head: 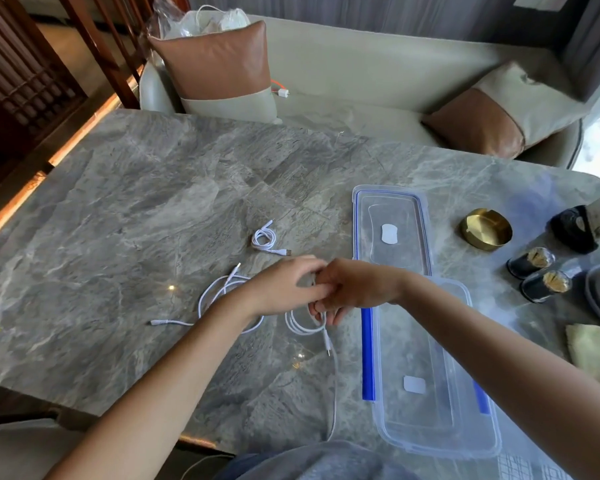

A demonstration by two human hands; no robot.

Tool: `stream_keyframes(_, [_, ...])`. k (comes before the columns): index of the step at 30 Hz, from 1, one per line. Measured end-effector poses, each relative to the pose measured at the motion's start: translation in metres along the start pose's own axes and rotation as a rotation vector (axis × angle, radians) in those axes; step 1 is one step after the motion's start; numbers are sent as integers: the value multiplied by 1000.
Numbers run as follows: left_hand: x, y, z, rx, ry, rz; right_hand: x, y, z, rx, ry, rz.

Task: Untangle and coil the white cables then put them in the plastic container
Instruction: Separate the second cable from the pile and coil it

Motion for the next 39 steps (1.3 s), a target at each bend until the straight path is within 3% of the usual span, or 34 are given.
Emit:
stream_keyframes(2, [-9,-12,6,-32,88,-80,-9,5,4,9,55,-13])
stream_keyframes(8, [-17,-29,27,-109,358,20,-27,22,6,7,265,-128])
stream_keyframes(13, [0,-41,34,-215,460,76,-26,22,-2,-34,430,-169])
stream_keyframes(20, [22,-45,40,-326,593,639,-25,16,4,-166,607,-256])
stream_keyframes(25, [20,-39,37,-286,767,958,-15,14,-1,-201,499,-539])
stream_keyframes(30, [12,-39,28,-266,809,1258,-7,12,-4,-216,285,-831])
stream_keyframes(39, [10,-38,29,-209,574,1078,-13,19,1,-234,397,-832])
Point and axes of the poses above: each hand's wrist, its own z-axis away from the middle knuckle, its own x-axis out of the palm, y = z × x, the point moved 6 cm from there along -z, towards the middle knuckle, and after that the axes turned 9 degrees about x, right-handed, at the moved point
